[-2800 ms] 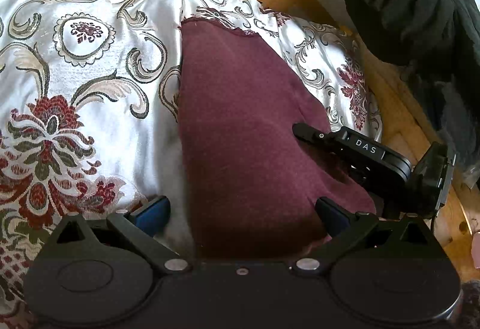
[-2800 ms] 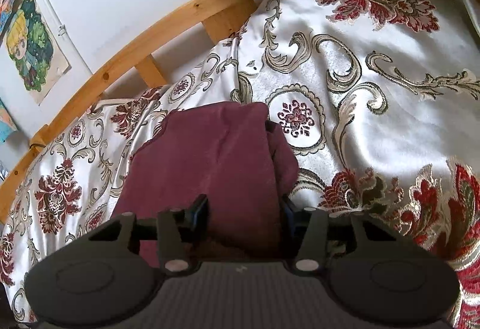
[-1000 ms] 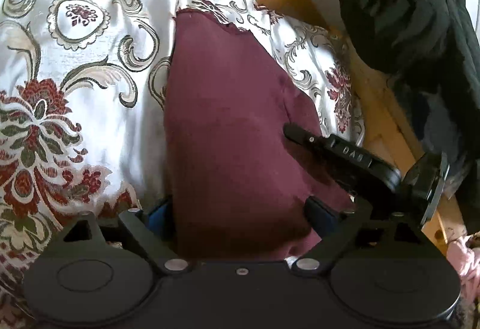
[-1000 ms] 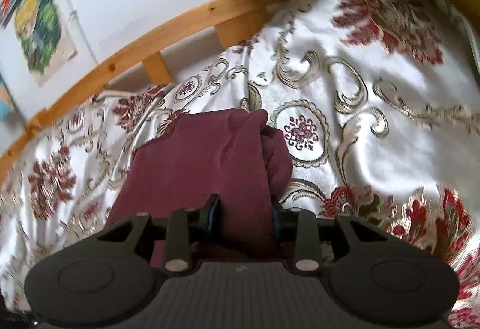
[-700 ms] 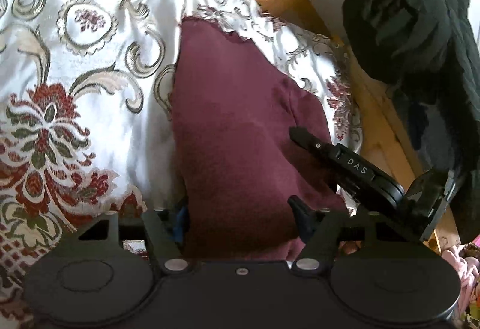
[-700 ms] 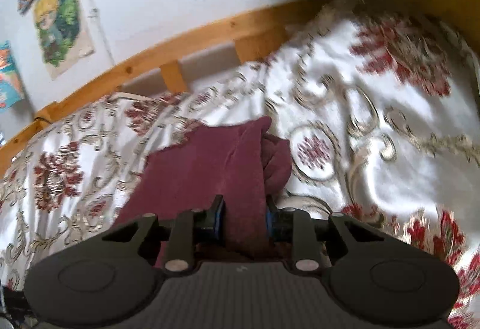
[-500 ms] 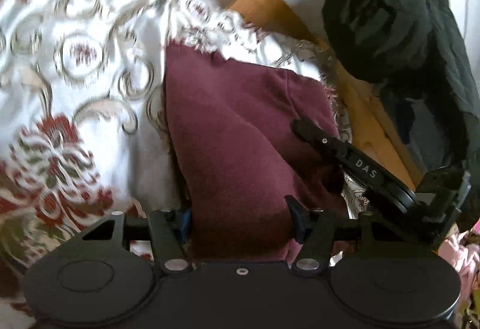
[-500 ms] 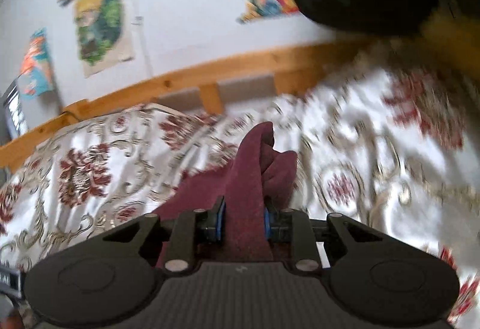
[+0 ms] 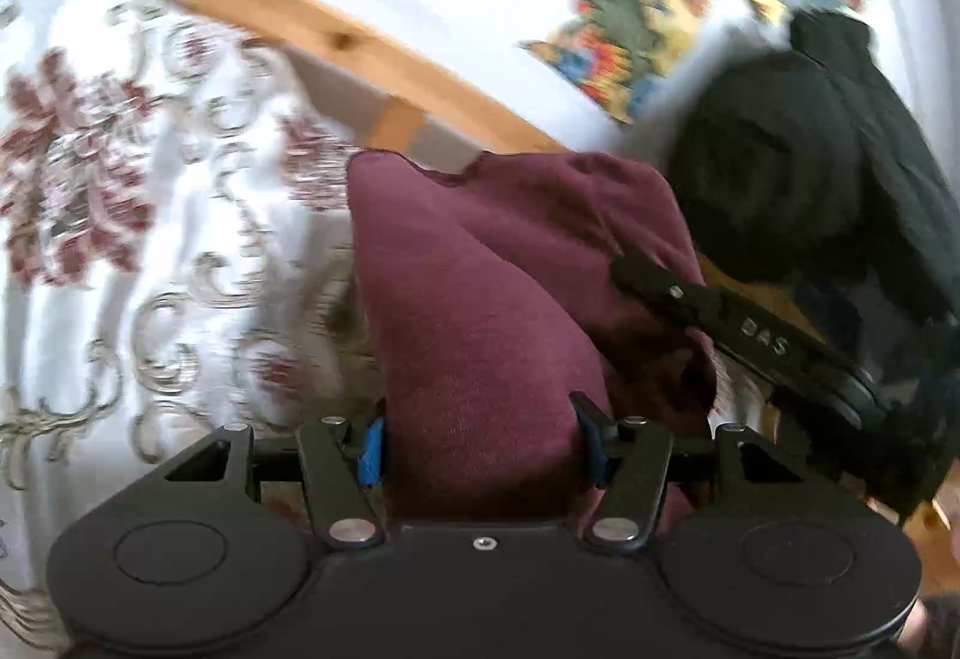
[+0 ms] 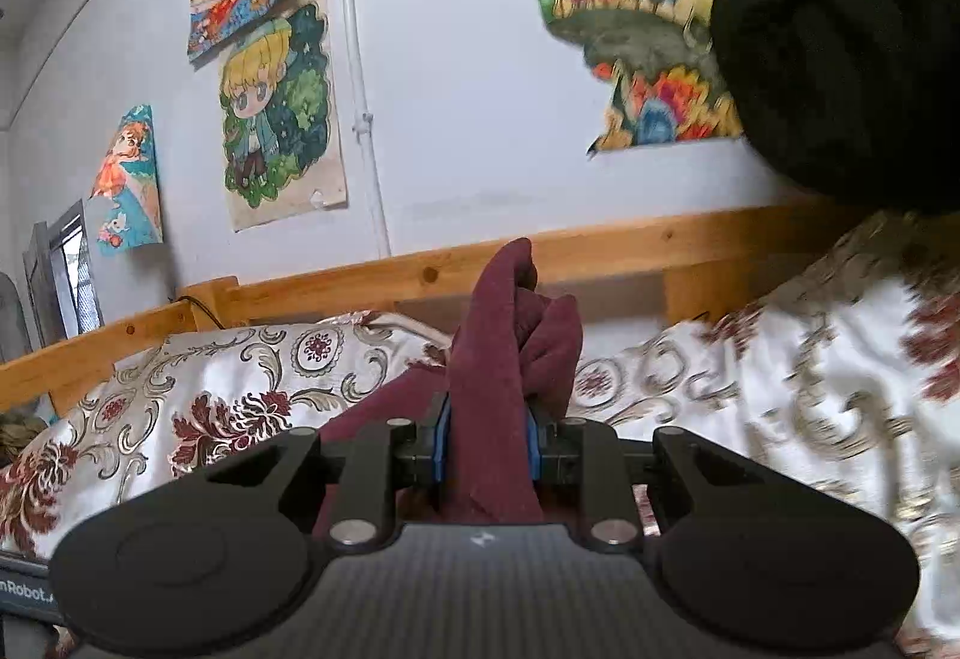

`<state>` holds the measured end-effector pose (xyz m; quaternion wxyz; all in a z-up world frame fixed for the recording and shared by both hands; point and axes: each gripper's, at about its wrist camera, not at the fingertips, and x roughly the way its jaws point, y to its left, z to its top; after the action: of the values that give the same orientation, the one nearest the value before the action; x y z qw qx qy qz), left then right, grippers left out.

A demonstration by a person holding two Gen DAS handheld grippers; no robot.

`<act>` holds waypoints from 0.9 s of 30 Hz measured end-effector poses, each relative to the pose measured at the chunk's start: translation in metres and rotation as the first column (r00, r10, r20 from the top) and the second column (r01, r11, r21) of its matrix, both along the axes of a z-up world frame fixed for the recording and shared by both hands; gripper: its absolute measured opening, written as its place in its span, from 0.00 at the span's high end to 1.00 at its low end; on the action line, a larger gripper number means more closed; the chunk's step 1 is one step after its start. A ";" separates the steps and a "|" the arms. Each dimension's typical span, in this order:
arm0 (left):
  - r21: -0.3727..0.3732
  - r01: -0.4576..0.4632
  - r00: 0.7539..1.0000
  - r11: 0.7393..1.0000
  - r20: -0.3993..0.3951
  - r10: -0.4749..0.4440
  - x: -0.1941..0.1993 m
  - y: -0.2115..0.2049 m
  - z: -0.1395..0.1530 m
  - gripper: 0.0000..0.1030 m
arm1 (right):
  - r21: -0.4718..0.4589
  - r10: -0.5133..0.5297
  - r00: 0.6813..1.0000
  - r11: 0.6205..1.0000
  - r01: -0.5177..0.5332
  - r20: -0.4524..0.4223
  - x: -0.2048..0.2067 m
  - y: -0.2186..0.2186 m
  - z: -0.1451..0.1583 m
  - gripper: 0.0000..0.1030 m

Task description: Fold small clothes

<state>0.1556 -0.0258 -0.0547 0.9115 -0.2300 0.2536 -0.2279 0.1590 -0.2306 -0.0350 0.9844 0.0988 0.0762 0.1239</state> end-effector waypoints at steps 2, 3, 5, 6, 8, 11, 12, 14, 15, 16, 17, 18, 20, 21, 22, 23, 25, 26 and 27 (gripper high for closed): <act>-0.028 -0.040 0.998 0.999 -0.052 0.038 0.011 0.010 -0.011 0.41 | 0.012 0.013 0.999 1.000 -0.013 -0.034 0.017 0.007 -0.011 0.74; -0.041 -0.055 0.995 0.998 -0.091 0.052 0.016 0.013 -0.019 0.41 | 0.009 0.013 0.999 1.000 -0.013 -0.050 0.022 0.009 -0.017 0.74; -0.053 -0.068 0.985 0.996 -0.162 0.058 0.026 0.013 -0.033 0.41 | -0.011 0.007 0.995 1.000 -0.008 -0.096 0.031 0.011 -0.033 0.74; -0.045 -0.068 0.980 0.997 -0.192 0.058 0.030 0.012 -0.038 0.41 | -0.022 -0.004 0.993 1.000 0.002 -0.120 0.035 0.011 -0.042 0.74; -0.003 -0.066 0.973 0.998 -0.220 0.064 0.032 0.005 -0.047 0.40 | -0.028 -0.038 0.987 0.999 0.034 -0.158 0.043 0.005 -0.055 0.74; 0.018 -0.062 0.975 0.998 -0.211 0.064 0.032 0.000 -0.046 0.38 | 0.019 -0.068 0.977 0.997 0.073 -0.201 0.051 -0.009 -0.066 0.74; 0.016 -0.059 0.975 0.998 -0.212 0.061 0.032 0.001 -0.046 0.38 | 0.038 -0.073 0.975 0.996 0.082 -0.211 0.052 -0.012 -0.069 0.73; -0.005 -0.064 0.972 0.998 -0.228 0.061 0.034 0.003 -0.049 0.36 | 0.040 -0.081 0.972 0.995 0.092 -0.221 0.053 -0.014 -0.073 0.72; -0.022 -0.069 0.968 0.997 -0.242 0.061 0.037 0.003 -0.052 0.36 | 0.031 -0.089 0.971 0.995 0.098 -0.223 0.053 -0.015 -0.075 0.70; -0.042 -0.074 0.964 0.996 -0.260 0.060 0.039 0.006 -0.055 0.35 | 0.023 -0.095 0.970 0.994 0.103 -0.224 0.052 -0.014 -0.077 0.69; -0.060 -0.080 0.959 0.995 -0.277 0.060 0.040 0.008 -0.057 0.35 | 0.019 -0.100 0.969 0.994 0.107 -0.226 0.051 -0.013 -0.078 0.65; -0.072 -0.084 0.955 0.994 -0.289 0.059 0.040 0.008 -0.060 0.35 | 0.015 -0.106 0.968 0.994 0.113 -0.228 0.050 -0.014 -0.078 0.58; -0.085 -0.088 0.950 0.992 -0.305 0.058 0.041 0.009 -0.061 0.33 | 0.017 -0.125 0.966 0.991 0.132 -0.228 0.046 -0.015 -0.080 0.51; -0.086 -0.088 0.949 0.992 -0.311 0.058 0.041 0.009 -0.062 0.32 | 0.023 -0.130 0.964 0.990 0.139 -0.231 0.044 -0.018 -0.079 0.48; -0.081 -0.093 0.947 0.992 -0.316 0.063 0.040 0.008 -0.062 0.28 | 0.028 -0.136 0.962 0.989 0.147 -0.237 0.043 -0.019 -0.079 0.47; -0.076 -0.095 0.946 0.993 -0.318 0.067 0.040 0.008 -0.062 0.26 | 0.030 -0.145 0.959 0.987 0.157 -0.244 0.041 -0.021 -0.079 0.42; -0.067 -0.097 0.944 0.993 -0.322 0.070 0.040 0.007 -0.060 0.21 | 0.024 -0.166 0.953 0.984 0.178 -0.255 0.037 -0.021 -0.078 0.32; -0.067 -0.097 0.944 0.993 -0.322 0.071 0.039 0.007 -0.060 0.20 | 0.022 -0.174 0.951 0.982 0.186 -0.257 0.034 -0.022 -0.077 0.25; -0.065 -0.097 0.944 0.993 -0.323 0.071 0.039 0.007 -0.059 0.16 | 0.029 -0.176 0.950 0.981 0.190 -0.257 0.030 -0.022 -0.076 0.19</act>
<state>0.1947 -0.0188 -0.1138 0.8571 -0.3109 0.3789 -0.1584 0.1893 -0.2528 -0.1114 0.9709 0.1464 0.1884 0.0205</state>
